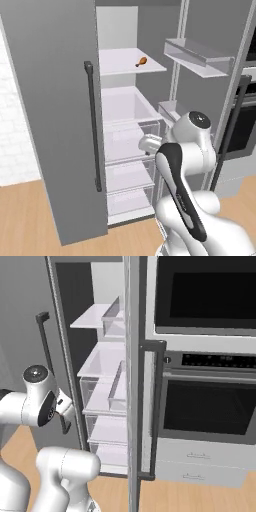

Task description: Place one lemon wedge and one chicken drumstick in each tupperware on the nearby counter, to pack two identical lunches.

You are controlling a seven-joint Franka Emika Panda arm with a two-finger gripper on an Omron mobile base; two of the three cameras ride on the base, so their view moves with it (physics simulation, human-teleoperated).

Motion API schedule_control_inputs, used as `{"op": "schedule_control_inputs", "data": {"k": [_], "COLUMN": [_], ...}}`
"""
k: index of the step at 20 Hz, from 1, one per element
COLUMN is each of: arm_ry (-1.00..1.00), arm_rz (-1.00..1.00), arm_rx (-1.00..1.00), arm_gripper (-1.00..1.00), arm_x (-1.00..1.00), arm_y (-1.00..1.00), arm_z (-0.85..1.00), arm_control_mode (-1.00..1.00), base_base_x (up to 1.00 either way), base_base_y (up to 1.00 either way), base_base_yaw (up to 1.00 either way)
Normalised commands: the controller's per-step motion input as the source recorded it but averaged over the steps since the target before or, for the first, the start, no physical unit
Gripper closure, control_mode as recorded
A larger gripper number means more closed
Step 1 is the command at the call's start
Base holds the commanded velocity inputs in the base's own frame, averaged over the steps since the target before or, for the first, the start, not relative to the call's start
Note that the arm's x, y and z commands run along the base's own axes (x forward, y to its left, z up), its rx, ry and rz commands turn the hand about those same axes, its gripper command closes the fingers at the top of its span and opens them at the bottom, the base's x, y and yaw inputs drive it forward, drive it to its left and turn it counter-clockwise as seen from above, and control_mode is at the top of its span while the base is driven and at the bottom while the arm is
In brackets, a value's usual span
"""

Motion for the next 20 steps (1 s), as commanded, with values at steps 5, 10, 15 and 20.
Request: {"op": "schedule_control_inputs", "data": {"k": [5,10,15,20], "arm_ry": [0.0,0.0,0.0,0.0], "arm_rz": [0.0,0.0,0.0,0.0], "arm_rx": [0.0,0.0,0.0,0.0], "arm_gripper": [-1.0,-1.0,-1.0,-1.0], "arm_x": [0.0,0.0,0.0,0.0], "arm_y": [0.0,0.0,0.0,0.0], "arm_z": [0.0,0.0,0.0,0.0], "arm_control_mode": [1.0,1.0,1.0,1.0], "base_base_x": [0.51,0.83,0.52,0.05], "base_base_y": [-0.01,0.0,0.13,0.37], "base_base_yaw": [-0.11,-0.36,-0.36,-0.06]}}
